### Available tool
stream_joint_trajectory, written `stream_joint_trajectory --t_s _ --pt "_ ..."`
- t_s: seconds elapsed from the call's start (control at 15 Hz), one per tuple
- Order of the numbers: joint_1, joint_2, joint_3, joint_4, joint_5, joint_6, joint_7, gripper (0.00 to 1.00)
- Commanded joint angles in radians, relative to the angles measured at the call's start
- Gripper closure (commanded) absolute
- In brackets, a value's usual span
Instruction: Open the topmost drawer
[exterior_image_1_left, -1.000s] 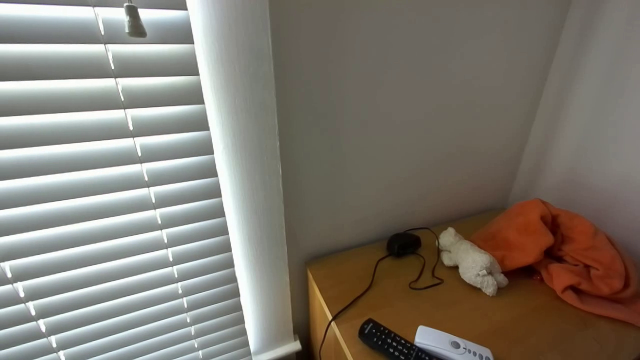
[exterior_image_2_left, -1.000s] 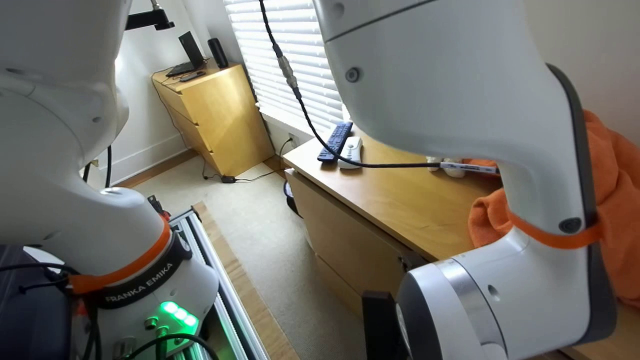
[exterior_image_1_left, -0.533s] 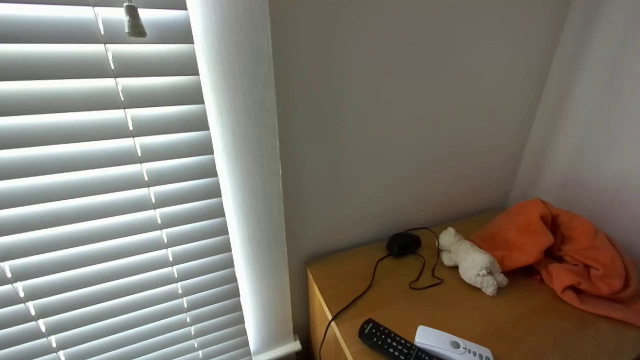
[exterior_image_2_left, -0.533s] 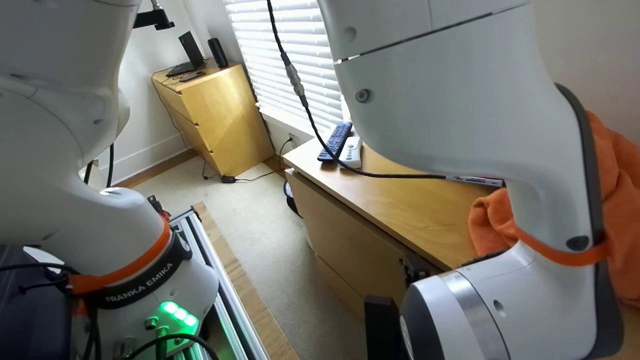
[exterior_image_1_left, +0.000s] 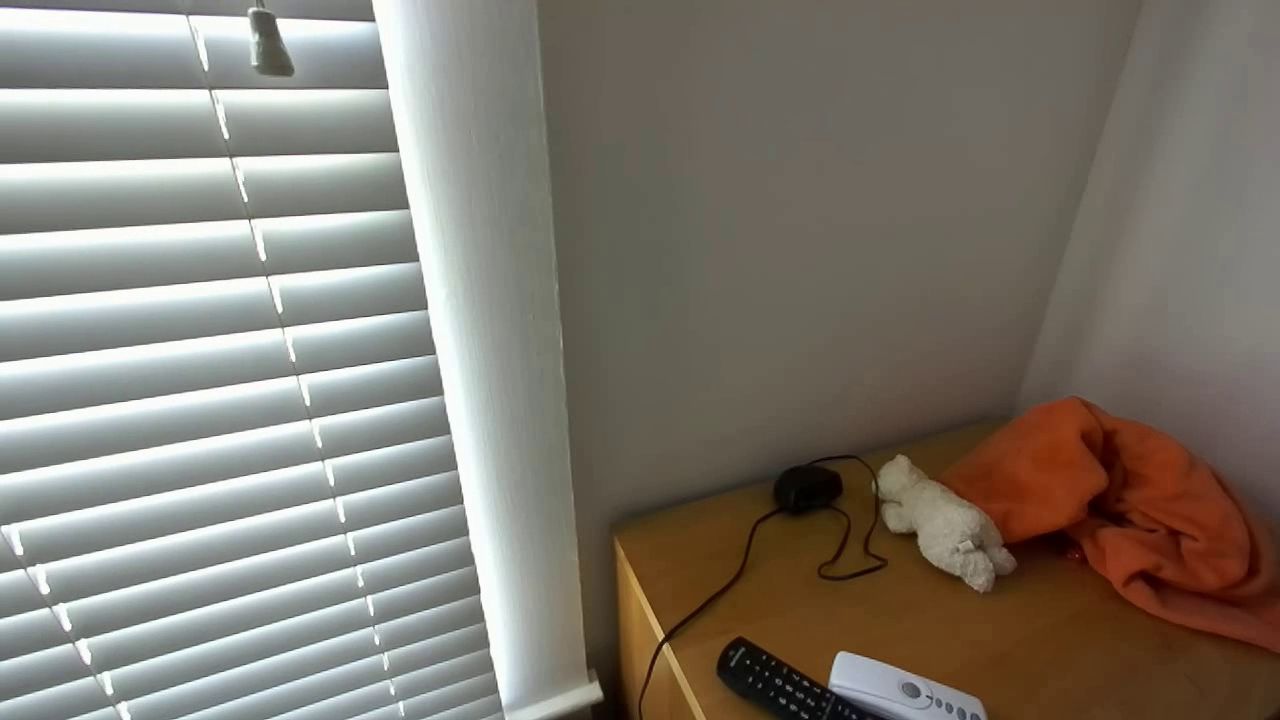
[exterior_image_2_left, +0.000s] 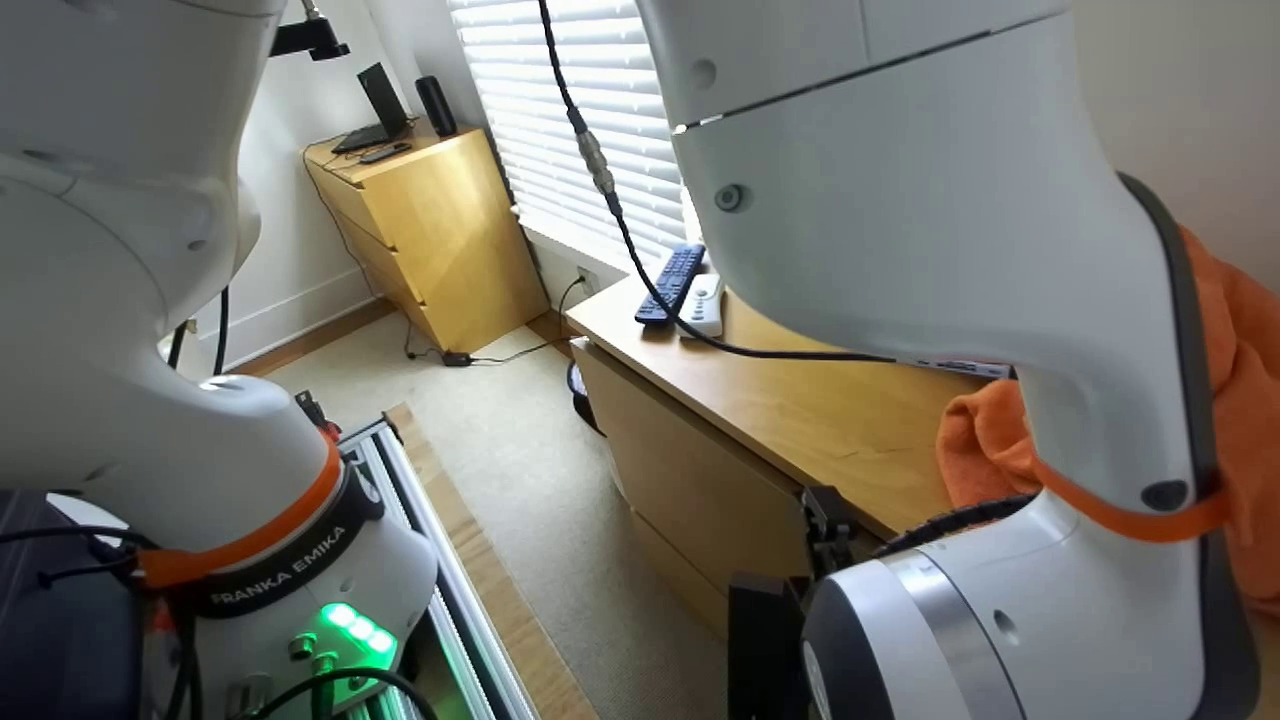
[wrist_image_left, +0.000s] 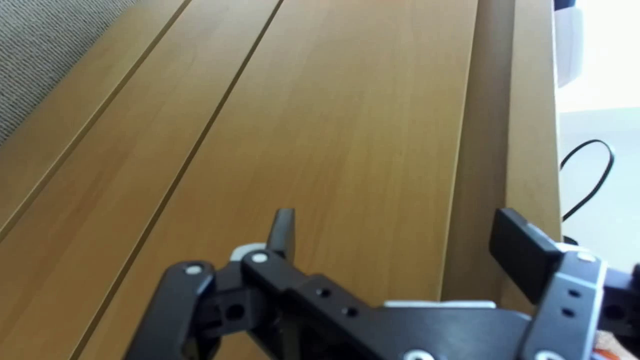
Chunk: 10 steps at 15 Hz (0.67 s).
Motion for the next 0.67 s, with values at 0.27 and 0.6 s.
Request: stream_joint_trajectory --t_s 0.27,0.6 --pt "-0.068 0.124 -0.012 0.131 -0.01 -0.128 0.086 0.0" --pt "-0.119 0.204 0.001 0.213 0.005 -0.224 0.068 0.0"
